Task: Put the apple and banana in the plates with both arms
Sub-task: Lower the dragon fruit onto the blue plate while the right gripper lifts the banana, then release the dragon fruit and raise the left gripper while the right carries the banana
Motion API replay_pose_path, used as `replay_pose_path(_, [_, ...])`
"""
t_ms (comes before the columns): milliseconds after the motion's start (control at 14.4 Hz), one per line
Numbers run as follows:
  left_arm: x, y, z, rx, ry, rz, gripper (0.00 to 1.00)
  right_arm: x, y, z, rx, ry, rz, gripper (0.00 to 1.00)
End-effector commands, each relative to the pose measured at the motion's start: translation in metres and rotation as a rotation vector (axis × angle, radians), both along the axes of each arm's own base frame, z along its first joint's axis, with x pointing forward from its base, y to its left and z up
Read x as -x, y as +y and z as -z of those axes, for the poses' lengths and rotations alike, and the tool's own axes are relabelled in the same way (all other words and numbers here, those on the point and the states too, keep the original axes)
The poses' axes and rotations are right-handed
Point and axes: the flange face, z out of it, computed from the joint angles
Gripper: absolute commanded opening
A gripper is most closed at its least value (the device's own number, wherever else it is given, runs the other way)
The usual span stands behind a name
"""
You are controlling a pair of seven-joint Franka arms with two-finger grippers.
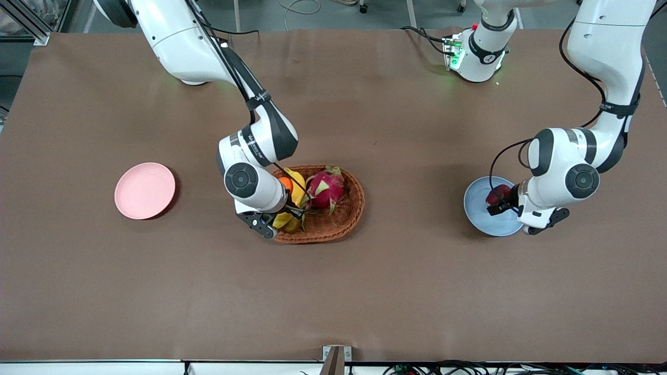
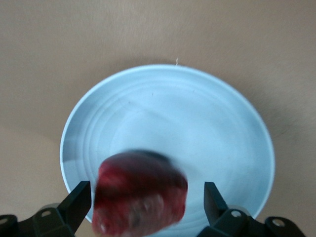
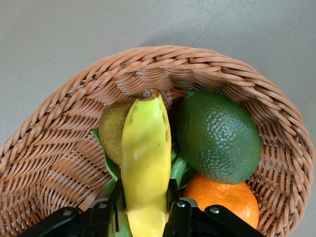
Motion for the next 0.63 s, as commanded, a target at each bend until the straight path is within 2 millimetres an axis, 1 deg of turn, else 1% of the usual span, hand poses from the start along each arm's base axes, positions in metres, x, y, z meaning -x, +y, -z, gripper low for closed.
replay_pose_path(0, [-0.013, -0.006, -0.058, -0.016, -0.067, 0.004, 1.00, 0.001, -0.003, -0.026, -0.010, 0.019, -0.016, 0.18])
replay_pose_path(139, [-0.024, -0.012, -0.104, -0.017, -0.072, 0.017, 1.00, 0.002, -0.011, -0.062, -0.011, 0.031, -0.028, 0.18])
replay_pose_path(278, [-0.039, -0.013, -0.157, -0.020, -0.080, 0.021, 1.00, 0.001, -0.028, -0.096, -0.019, 0.048, -0.037, 0.18])
replay_pose_path(348, [-0.045, -0.013, -0.181, -0.022, -0.084, 0.020, 1.00, -0.005, -0.042, -0.110, -0.018, 0.037, -0.035, 0.18])
replay_pose_path(418, [-0.050, -0.013, -0.204, -0.024, -0.088, 0.024, 1.00, -0.012, -0.064, -0.126, -0.013, 0.024, -0.042, 0.18])
replay_pose_path(487, [-0.053, -0.012, -0.224, -0.022, -0.098, 0.041, 1.00, -0.017, -0.084, -0.136, -0.008, 0.022, -0.058, 0.18])
replay_pose_path(557, [-0.054, -0.012, -0.244, -0.020, -0.101, 0.072, 1.00, -0.023, -0.110, -0.146, -0.001, 0.025, -0.080, 0.18])
